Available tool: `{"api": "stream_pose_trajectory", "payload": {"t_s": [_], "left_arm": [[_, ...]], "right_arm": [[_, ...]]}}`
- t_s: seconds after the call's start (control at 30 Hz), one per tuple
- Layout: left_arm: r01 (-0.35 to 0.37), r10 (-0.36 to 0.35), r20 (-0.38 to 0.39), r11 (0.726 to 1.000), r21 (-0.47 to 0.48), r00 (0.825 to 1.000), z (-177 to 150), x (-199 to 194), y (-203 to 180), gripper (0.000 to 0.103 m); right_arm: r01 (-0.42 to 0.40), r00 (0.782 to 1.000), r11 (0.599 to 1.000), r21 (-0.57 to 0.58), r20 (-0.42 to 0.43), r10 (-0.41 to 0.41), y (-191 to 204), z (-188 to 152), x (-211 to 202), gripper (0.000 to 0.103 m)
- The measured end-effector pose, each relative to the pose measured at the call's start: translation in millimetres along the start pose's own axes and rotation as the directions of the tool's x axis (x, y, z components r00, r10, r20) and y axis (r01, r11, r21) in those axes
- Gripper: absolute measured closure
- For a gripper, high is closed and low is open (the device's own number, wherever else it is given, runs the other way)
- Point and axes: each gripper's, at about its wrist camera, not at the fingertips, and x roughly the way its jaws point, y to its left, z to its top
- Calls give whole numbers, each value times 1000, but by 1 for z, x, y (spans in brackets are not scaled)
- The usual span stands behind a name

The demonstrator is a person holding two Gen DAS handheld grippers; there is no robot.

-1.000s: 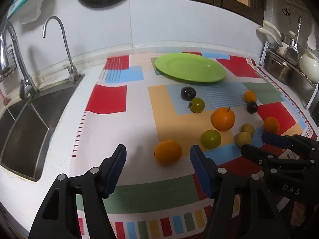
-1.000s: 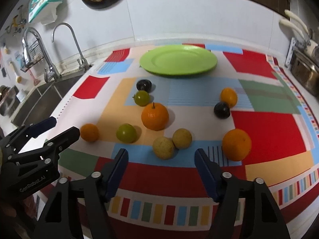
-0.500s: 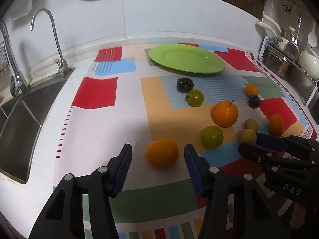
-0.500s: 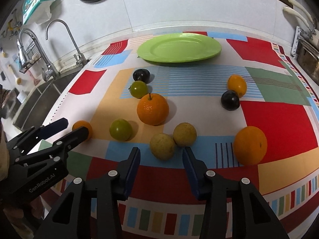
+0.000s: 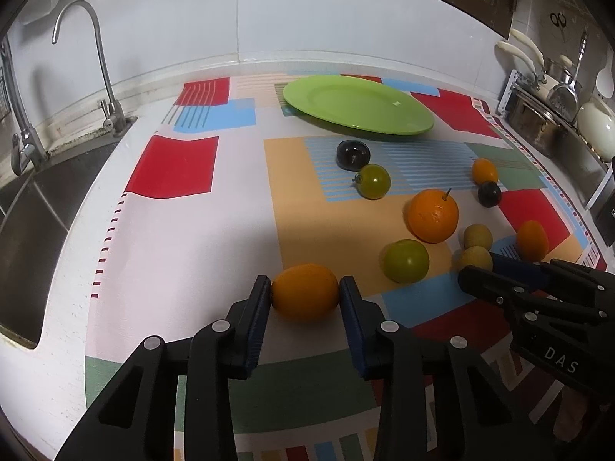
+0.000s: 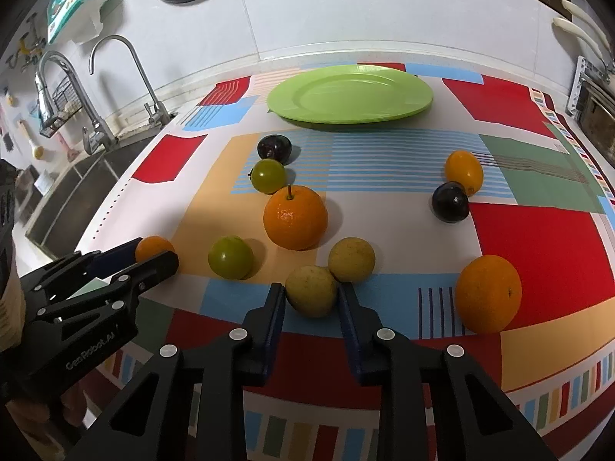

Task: Organize fruits
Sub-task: 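Grasp the small orange with the left tool while the right tool grasps a pale yellow fruit, then carry both fruits over the green plate and open both tools to release them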

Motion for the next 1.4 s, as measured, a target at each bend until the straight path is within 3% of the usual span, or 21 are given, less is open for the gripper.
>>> {"api": "stream_pose_trajectory", "payload": {"t_s": [0.5,0.87,1.4], "left_arm": [[17,-19,81,1000,23,997,15,-39,-12,67],[6,-25,196,996,94,980,46,-66,-27,67],[42,-86,246,983,176,965,106,-57,-42,67]], "right_arm": [[-57,995,996,-66,84,62,9,14,-32,74],[-32,982,995,-97,181,50,4,42,-60,74],[-71,970,991,-114,225,96,-10,95,-67,74]]}}
